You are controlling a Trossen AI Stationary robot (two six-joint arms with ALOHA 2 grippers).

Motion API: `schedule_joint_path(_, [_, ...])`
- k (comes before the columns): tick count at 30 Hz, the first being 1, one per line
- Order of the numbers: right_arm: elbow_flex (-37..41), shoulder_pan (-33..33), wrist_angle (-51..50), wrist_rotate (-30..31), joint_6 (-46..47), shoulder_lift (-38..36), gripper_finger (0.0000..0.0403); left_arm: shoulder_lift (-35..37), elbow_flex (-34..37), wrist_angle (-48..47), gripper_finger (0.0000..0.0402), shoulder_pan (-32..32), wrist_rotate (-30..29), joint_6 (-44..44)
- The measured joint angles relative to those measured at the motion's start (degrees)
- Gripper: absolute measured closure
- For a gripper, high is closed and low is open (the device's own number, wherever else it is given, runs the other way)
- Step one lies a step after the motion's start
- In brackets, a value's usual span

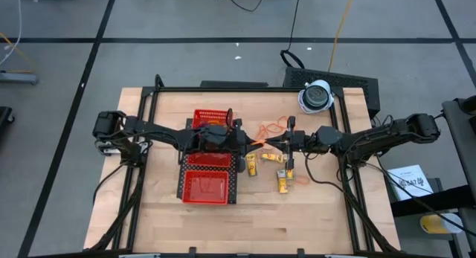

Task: Pick & Place Office Desk Supplies
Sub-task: Put the orange rubber band into the middle red basket on the shelf

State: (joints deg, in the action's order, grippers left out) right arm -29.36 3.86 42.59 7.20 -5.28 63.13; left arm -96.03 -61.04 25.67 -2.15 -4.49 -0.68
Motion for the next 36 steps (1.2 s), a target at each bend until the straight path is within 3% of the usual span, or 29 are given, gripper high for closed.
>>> schedule_joint_path(6, [0.0, 0.0, -4.4, 0.0, -1.1, -2.1, 0.0333, 1.8, 0.0, -1.8, 0.0393, 0.0, 1.4, 0.3])
schedule_joint_path(15, [0.0, 0.0, -18.0, 0.2, -0.9, -13.2, 0.0252, 11.6, 0.0, -19.0, 0.0394, -0.6, 1.6, 0.6])
schedule_joint_path(19, [0.0, 0.0, -25.0, 0.3, 1.7, -17.5, 0.0246, 16.2, 0.0, -30.3, 0.0397, -1.9, 1.1, 0.1])
schedule_joint_path(26, [0.0, 0.0, -30.3, 0.4, 3.1, -20.5, 0.0258, 21.6, 0.1, -47.9, 0.0398, -5.0, -6.3, -6.2])
schedule_joint_path(31, [0.0, 0.0, -30.7, 0.4, 2.6, -20.2, 0.0261, 22.8, 0.1, -56.0, 0.0386, -5.7, -7.8, -13.4])
schedule_joint_path(36, [0.0, 0.0, -30.9, 0.4, 2.5, -20.2, 0.0260, 22.8, 0.1, -56.8, 0.0383, -5.7, -7.9, -16.5])
